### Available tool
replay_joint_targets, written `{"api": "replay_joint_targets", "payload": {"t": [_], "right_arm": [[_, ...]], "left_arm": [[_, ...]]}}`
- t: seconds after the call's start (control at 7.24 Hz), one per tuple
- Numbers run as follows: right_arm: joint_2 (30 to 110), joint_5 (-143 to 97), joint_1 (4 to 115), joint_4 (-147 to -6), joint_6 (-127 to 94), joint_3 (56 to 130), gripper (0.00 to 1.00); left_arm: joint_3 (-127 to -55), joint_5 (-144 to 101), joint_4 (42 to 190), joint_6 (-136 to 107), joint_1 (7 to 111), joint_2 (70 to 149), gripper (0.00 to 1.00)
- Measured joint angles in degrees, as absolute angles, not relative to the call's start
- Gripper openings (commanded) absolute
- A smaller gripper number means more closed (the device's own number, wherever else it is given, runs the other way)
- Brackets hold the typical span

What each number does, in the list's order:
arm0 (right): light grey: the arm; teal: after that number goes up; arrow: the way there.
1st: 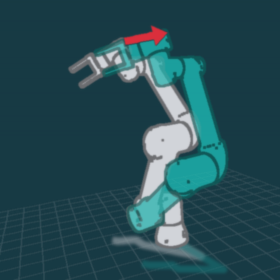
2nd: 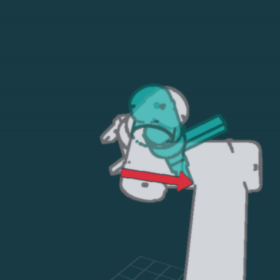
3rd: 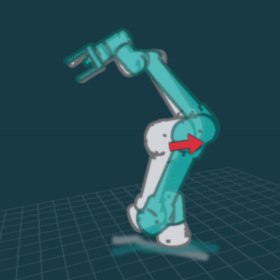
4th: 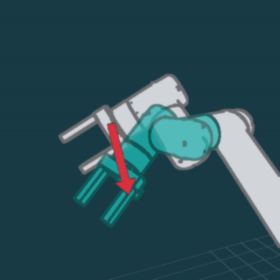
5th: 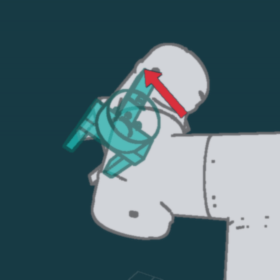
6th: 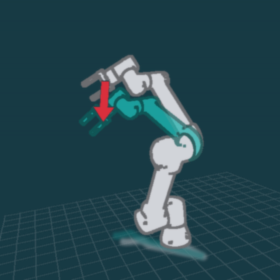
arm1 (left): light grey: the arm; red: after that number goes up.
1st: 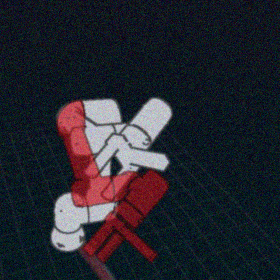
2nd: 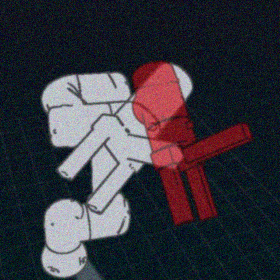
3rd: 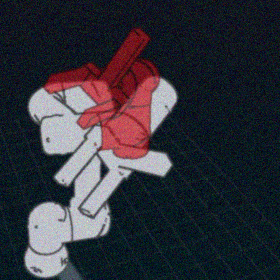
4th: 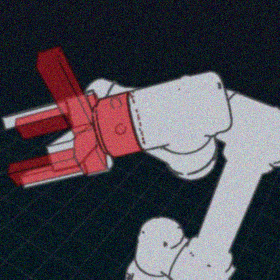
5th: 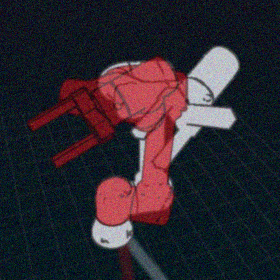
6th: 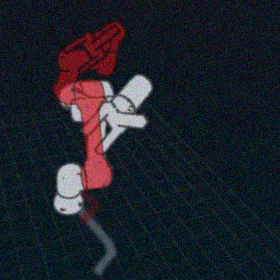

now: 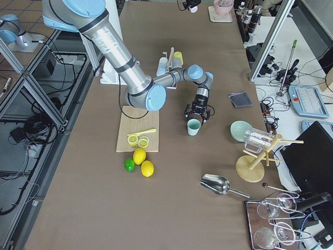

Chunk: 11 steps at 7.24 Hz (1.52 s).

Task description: Place cup on cup holder

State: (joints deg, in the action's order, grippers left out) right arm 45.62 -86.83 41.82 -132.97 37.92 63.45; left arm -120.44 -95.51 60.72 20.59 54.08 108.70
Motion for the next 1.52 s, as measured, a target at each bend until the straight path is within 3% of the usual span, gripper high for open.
{"api": "replay_joint_targets", "payload": {"t": [0.83, 1.24, 1.52], "right_arm": [[47.43, -87.2, 42.04, -132.83, 39.19, 63.81, 1.0], [47.46, -87.33, 42.09, -132.85, 39.27, 63.81, 1.0], [47.46, -87.36, 42.09, -132.81, 39.23, 63.81, 1.0]], "left_arm": [[-115.78, -98.96, 96.47, 7.67, 54.03, 102.34, 0.52], [-109.93, -100.6, 116.23, 6.39, 53.71, 101.35, 0.51], [-108.53, -101.64, 122.33, 6.28, 53.7, 100.82, 0.51]]}}
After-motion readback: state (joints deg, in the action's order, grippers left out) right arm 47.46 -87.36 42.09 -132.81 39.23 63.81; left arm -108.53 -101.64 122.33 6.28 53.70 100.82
